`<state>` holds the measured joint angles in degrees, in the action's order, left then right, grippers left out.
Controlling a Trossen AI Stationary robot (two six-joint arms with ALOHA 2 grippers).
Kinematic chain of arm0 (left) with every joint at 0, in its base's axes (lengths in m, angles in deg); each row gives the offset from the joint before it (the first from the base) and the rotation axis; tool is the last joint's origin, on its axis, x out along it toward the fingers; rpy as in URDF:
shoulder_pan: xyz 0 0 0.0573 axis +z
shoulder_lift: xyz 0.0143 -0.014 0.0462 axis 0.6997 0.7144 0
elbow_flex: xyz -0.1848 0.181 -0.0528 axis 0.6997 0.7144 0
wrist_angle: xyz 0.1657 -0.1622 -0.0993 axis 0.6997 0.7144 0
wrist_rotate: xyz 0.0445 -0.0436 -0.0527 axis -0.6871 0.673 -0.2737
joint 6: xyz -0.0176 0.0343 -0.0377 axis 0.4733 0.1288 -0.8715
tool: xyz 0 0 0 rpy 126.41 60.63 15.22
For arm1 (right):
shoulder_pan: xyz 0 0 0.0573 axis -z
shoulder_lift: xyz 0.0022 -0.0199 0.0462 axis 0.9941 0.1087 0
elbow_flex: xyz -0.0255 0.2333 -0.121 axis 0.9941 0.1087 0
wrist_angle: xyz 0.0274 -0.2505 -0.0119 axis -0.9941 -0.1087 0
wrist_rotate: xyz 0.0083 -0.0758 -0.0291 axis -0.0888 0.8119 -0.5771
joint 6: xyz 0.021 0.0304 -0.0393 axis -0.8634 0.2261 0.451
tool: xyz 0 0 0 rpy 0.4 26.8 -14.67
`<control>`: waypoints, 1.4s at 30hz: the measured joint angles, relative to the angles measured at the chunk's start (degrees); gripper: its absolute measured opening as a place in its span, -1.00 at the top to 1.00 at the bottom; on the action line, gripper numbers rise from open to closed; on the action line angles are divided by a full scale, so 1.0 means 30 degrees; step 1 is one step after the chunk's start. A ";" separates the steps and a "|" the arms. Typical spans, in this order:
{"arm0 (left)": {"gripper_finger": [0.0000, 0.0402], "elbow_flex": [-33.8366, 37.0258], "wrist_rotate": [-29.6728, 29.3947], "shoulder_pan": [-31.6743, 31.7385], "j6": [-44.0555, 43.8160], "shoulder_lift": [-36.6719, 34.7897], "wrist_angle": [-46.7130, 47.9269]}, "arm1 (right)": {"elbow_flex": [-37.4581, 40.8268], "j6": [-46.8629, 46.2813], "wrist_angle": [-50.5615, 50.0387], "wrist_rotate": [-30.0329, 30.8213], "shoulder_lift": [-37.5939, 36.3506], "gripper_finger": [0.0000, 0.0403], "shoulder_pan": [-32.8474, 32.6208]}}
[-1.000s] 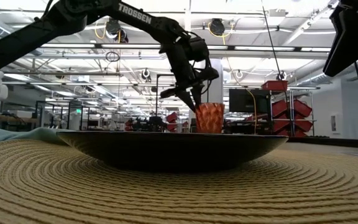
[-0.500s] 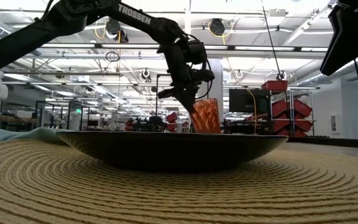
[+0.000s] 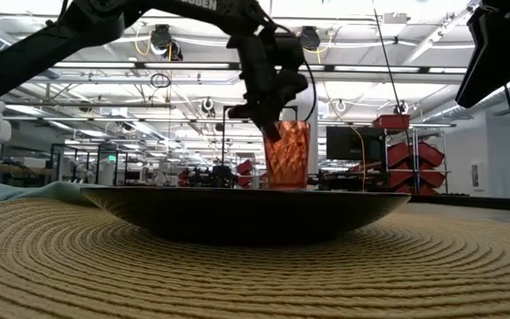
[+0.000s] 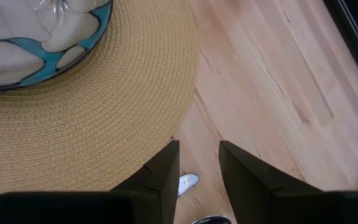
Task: Set table place
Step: Move the dark brown glass to the top right of the brown mat
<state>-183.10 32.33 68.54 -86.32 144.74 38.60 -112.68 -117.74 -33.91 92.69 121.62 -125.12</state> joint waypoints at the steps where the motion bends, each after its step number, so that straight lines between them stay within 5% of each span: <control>1: 1.00 -0.0070 0.0093 -0.0178 0.0101 -0.0011 0.0217 | 0.0000 -0.0022 0.0000 0.0000 0.0000 0.48 0.0000; 42: 1.00 -0.0124 0.1860 -0.3224 0.2497 0.1502 -0.3413 | -0.0006 -0.0015 0.0392 -0.0087 -0.0015 0.48 0.0007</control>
<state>-183.47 37.91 58.87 -78.83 149.24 28.36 -112.70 -117.78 -32.74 92.43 121.57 -125.10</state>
